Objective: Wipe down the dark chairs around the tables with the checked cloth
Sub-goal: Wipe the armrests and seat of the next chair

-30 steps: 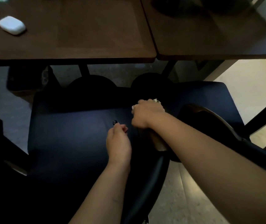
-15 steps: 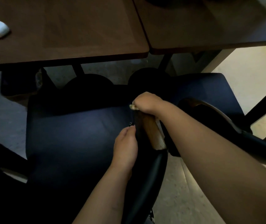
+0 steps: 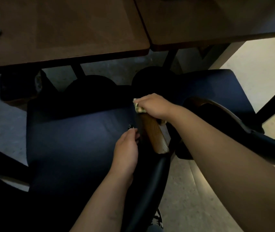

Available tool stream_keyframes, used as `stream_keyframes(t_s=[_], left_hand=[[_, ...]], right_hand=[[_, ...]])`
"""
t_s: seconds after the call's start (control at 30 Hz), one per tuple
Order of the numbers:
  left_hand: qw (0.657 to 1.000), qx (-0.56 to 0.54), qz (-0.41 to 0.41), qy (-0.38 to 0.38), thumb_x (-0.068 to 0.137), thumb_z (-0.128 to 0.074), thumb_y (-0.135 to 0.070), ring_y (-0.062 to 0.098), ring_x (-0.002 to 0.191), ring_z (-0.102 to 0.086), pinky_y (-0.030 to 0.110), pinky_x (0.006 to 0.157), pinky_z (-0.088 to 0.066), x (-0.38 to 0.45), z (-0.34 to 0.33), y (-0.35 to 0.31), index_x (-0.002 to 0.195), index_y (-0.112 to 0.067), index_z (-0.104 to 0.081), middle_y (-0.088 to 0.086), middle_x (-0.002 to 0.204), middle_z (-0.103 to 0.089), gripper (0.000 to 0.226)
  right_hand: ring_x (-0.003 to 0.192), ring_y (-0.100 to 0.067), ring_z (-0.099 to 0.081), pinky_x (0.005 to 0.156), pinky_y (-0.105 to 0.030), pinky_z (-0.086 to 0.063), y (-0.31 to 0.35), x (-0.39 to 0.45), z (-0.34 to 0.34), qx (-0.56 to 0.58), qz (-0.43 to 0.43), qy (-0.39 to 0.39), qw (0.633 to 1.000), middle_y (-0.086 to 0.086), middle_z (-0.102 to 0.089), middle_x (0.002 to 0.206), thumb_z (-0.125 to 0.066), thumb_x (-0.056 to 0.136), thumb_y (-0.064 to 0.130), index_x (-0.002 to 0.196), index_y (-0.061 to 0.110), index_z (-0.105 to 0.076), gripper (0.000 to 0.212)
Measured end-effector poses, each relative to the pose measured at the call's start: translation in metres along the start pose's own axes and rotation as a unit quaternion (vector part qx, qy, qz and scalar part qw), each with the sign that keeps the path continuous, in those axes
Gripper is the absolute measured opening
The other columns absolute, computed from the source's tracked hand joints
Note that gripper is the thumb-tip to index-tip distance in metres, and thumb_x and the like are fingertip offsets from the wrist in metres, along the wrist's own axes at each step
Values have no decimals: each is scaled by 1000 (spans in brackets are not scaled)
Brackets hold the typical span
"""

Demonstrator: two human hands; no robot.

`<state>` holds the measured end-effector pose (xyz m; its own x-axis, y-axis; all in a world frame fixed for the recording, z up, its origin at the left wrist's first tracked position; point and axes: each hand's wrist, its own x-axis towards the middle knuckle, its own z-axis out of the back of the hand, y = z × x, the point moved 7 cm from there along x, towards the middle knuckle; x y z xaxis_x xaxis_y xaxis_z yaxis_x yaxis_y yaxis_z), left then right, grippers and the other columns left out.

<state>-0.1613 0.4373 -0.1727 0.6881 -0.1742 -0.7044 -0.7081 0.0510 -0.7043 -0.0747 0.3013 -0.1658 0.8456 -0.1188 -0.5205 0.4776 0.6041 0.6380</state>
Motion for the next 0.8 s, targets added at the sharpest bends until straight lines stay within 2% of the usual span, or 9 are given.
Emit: stream_keyframes(t_s=[0.13,0.23,0.33,0.43,0.5,0.57,0.63,0.7,0.8], left_hand=[[1000,20,-5,-1,103,-37,-32,11,105,-62,28,94,-45,2,0,1,108,-21,-65,1,114,-68,31],[999,37,-14,5,101,-37,-36,18,100,-68,42,96,-50,0,1,1,103,-21,-71,3,103,-73,38],[999,42,-16,14,104,-31,-36,14,92,-71,35,87,-54,-2,0,-1,96,-24,-71,1,96,-75,43],[999,35,1,27,105,-28,-36,8,81,-71,25,73,-54,-4,-3,-2,91,-25,-69,-1,87,-76,45],[999,21,10,27,104,-30,-38,11,78,-72,29,73,-54,-3,-3,0,93,-21,-70,1,82,-76,45],[1000,24,5,14,104,-32,-38,6,76,-71,24,71,-53,-1,-2,0,91,-21,-70,-3,80,-76,44],[999,43,-16,-3,104,-30,-36,-5,75,-67,18,69,-49,-1,-1,-3,92,-27,-66,-11,85,-73,39],[999,46,-13,-8,103,-31,-37,-1,96,-63,25,88,-47,-3,-5,-7,107,-28,-62,-8,107,-68,32],[998,51,-11,-20,99,-39,-44,15,108,-63,38,100,-46,3,-18,-18,117,-24,-61,-1,115,-68,35]], right_hand=[[141,-17,-29,116,-21,-11,-1,-49,-7,67,86,-45,993,-7,-47,143,-49,93,10,123,9,-64,33],[142,-2,-9,112,-8,3,7,-116,-23,44,167,-89,981,7,-40,147,-42,81,18,123,12,-64,48],[145,1,-4,121,-26,-6,3,-137,-32,105,153,-94,978,19,-23,155,-39,90,14,138,18,-50,50],[145,0,7,117,-21,2,2,-119,-26,140,112,-88,980,17,-7,159,-41,95,3,143,18,-41,50],[145,-10,18,111,-20,9,2,-97,-23,73,99,-80,989,9,2,160,-40,97,7,147,17,-34,52],[145,-23,20,116,-33,8,1,-66,-18,-36,68,-72,994,-3,6,161,-38,97,13,148,13,-31,52],[146,-32,10,116,-45,-2,-2,-32,-10,-109,10,-82,991,-10,-4,160,-40,96,18,142,7,-39,48],[140,-36,-23,109,-40,-26,-11,-8,-1,-86,-51,-88,991,-18,-34,148,-38,95,17,130,2,-51,41],[104,-30,-56,76,-29,-44,-40,4,3,194,-109,-85,971,-17,-58,111,-35,97,11,103,7,-63,29]])
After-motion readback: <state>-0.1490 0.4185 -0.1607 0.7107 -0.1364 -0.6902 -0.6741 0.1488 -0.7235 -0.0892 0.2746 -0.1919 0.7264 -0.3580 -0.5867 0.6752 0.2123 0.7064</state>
